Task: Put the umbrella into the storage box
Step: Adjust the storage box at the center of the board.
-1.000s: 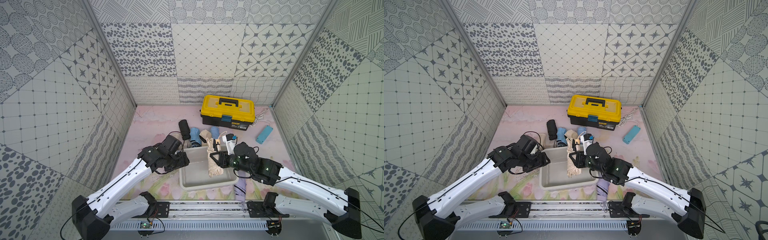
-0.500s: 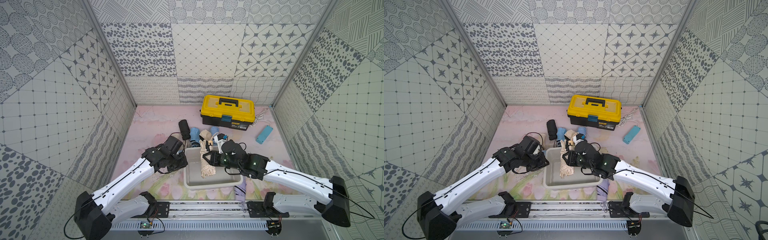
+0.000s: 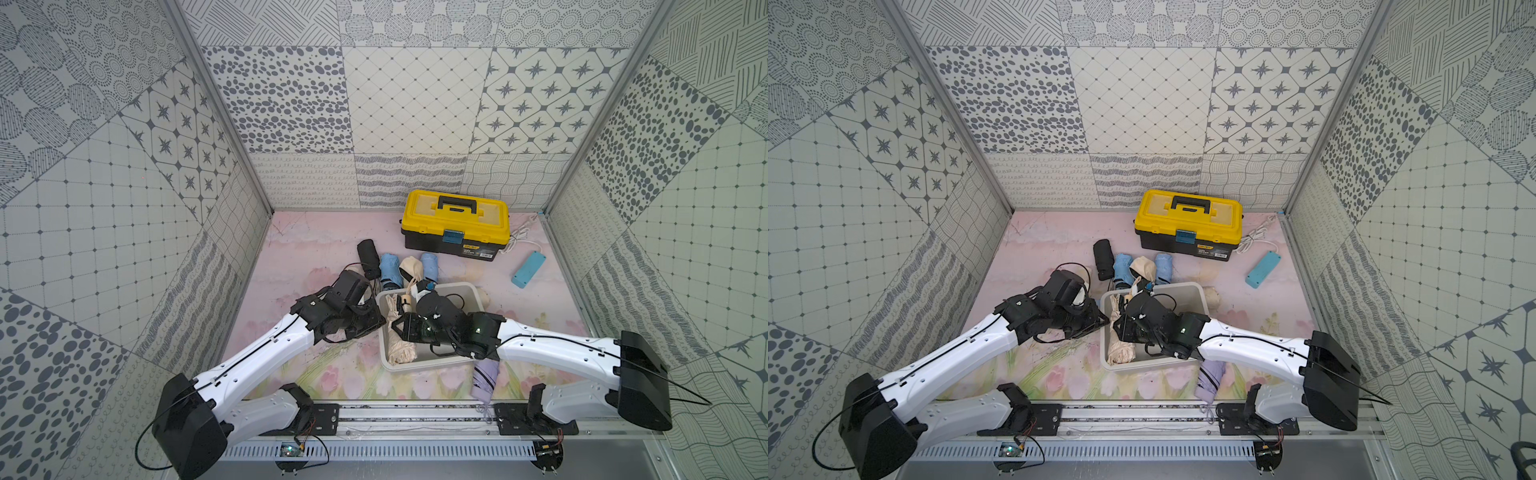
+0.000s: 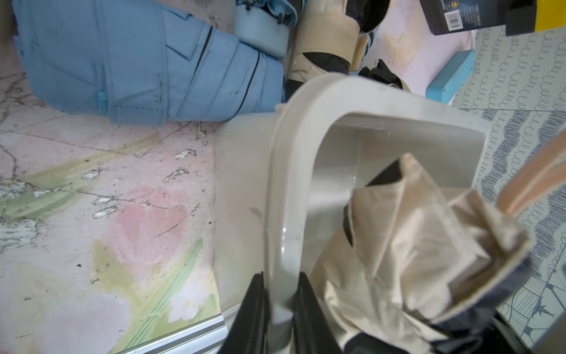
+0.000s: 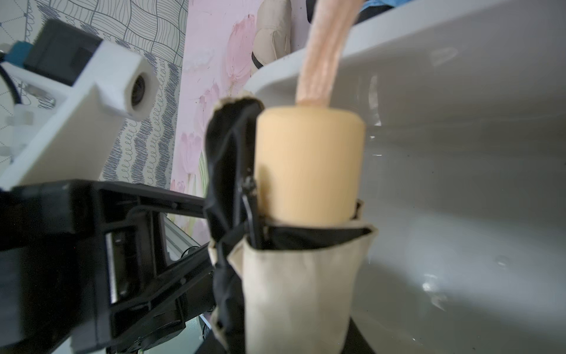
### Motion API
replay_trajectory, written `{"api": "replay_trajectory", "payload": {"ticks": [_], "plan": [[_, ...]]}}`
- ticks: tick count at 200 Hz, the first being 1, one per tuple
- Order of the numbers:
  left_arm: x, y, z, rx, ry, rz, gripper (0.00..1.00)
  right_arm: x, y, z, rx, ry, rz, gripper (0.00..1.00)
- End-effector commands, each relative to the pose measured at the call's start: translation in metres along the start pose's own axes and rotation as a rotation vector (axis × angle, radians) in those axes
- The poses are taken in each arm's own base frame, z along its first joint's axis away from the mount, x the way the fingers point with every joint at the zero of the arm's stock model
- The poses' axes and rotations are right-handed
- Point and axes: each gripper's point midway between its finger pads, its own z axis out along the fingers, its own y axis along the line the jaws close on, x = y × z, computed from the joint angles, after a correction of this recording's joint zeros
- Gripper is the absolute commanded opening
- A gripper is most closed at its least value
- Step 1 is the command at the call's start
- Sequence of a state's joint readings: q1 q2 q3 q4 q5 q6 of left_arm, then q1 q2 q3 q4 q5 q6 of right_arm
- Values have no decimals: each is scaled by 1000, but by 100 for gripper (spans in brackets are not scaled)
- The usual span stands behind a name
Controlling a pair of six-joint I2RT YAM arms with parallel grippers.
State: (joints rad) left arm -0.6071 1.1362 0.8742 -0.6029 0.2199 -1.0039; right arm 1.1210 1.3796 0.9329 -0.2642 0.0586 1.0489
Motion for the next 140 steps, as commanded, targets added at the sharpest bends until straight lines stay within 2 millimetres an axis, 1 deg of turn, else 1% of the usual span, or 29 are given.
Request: {"api": "replay_trajectory", "payload": {"ticks": [1, 59, 95, 124, 132, 140], "plan": [[-10, -3, 5, 20, -46, -82, 19, -2, 11, 9, -45, -33, 11, 11], [-10, -3, 5, 21, -49, -83, 17, 5, -13, 30, 16, -45, -11, 10], [-10, -2, 6, 18, -45, -86, 17, 8, -20, 48, 35, -53, -18, 12], [-8, -2, 7, 15, -37, -89, 17, 11, -28, 59, 49, -54, -13, 17], [-7, -2, 7, 15, -34, -88, 19, 13, -30, 61, 55, -53, -12, 21], [-7, -2, 7, 15, -33, -87, 21, 13, -31, 63, 60, -52, -12, 28]]}}
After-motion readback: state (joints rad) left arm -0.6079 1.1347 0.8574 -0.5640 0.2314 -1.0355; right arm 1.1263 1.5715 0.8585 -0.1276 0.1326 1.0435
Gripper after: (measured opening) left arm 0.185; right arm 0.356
